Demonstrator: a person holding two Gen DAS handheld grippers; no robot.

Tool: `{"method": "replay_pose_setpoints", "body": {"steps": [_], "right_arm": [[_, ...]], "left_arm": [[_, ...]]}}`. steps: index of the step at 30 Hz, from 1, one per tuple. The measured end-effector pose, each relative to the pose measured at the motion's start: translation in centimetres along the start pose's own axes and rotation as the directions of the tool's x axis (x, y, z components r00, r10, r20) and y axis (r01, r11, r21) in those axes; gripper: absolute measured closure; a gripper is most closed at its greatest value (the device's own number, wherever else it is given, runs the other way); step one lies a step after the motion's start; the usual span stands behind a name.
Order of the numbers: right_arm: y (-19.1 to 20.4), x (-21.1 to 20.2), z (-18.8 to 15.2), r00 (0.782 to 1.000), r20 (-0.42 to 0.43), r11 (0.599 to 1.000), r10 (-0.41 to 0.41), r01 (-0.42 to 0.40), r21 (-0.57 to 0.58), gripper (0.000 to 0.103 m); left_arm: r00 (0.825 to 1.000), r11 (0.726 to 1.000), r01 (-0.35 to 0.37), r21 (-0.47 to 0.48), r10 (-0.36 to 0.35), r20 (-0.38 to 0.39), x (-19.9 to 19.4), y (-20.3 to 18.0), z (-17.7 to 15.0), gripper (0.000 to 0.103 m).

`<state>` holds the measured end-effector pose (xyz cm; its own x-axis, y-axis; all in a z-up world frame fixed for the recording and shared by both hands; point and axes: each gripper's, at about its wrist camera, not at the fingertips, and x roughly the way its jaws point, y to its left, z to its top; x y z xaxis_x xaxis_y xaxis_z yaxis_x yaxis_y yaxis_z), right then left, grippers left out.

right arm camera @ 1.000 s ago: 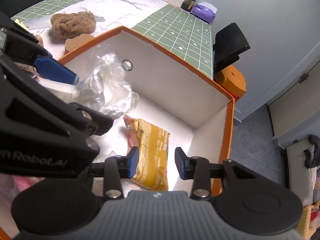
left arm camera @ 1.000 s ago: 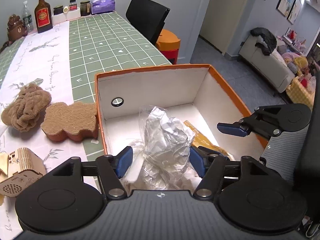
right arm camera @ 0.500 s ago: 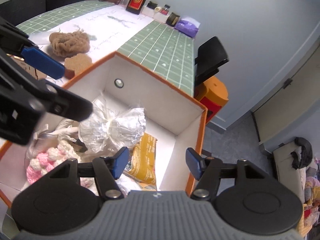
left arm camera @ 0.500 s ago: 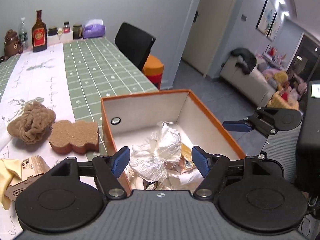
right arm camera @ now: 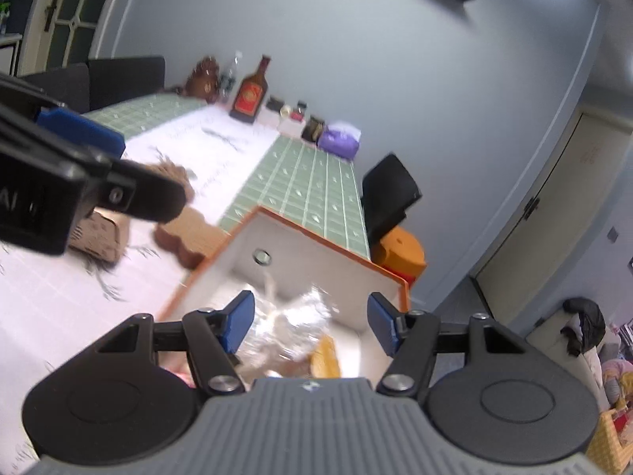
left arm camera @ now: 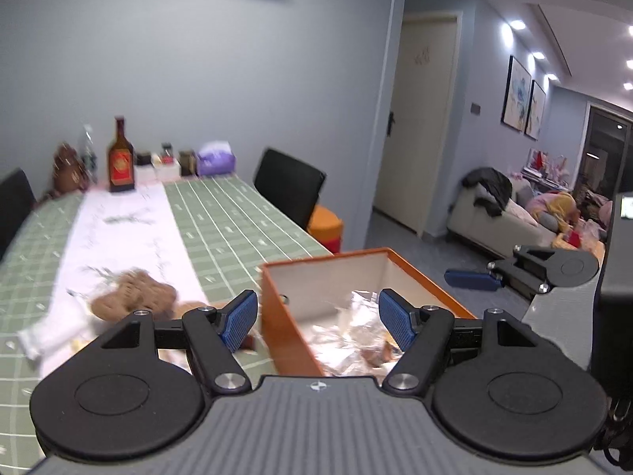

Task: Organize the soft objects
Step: 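Withdraw both tools from the box back over the table, then lower the left tool onto the yellow cloth and close on it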

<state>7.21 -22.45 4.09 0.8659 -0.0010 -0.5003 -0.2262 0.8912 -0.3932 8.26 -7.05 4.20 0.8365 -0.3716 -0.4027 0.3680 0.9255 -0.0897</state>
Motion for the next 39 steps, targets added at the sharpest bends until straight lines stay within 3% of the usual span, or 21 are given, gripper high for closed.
{"method": "replay_pose_setpoints", "body": {"steps": [4, 12, 21, 31, 39], "right_arm": [[2.5, -1.3, -0.1, 0.999, 0.037, 0.998, 0.032, -0.034, 0.048, 0.040], [7.2, -2.5, -0.5, 0.995, 0.051, 0.986, 0.082, -0.089, 0.140, 0.040], [11.3, -1.6, -0.9, 0.987, 0.056, 0.980, 0.152, -0.158, 0.125, 0.040], [13.0, 0.9, -0.7, 0.970, -0.006, 0.961, 0.244, -0.241, 0.133, 0.040], [12.2, 3.7, 0.7, 0.947, -0.061, 0.937, 0.316, -0.301, 0.176, 0.040]], "left_arm": [[0.997, 0.998, -0.059, 0.004, 0.059, 0.056, -2.5, 1.1, -1.1, 0.021], [0.985, 0.981, -0.143, -0.130, 0.154, 0.081, -5.7, 5.7, -3.8, 0.022], [0.970, 0.951, -0.234, -0.200, 0.241, 0.010, -6.4, 9.6, -7.2, 0.023], [0.969, 0.943, -0.247, -0.224, 0.240, -0.058, -5.4, 11.8, -8.8, 0.023], [0.966, 0.942, -0.249, -0.227, 0.225, -0.124, -3.8, 13.3, -8.8, 0.026]]}}
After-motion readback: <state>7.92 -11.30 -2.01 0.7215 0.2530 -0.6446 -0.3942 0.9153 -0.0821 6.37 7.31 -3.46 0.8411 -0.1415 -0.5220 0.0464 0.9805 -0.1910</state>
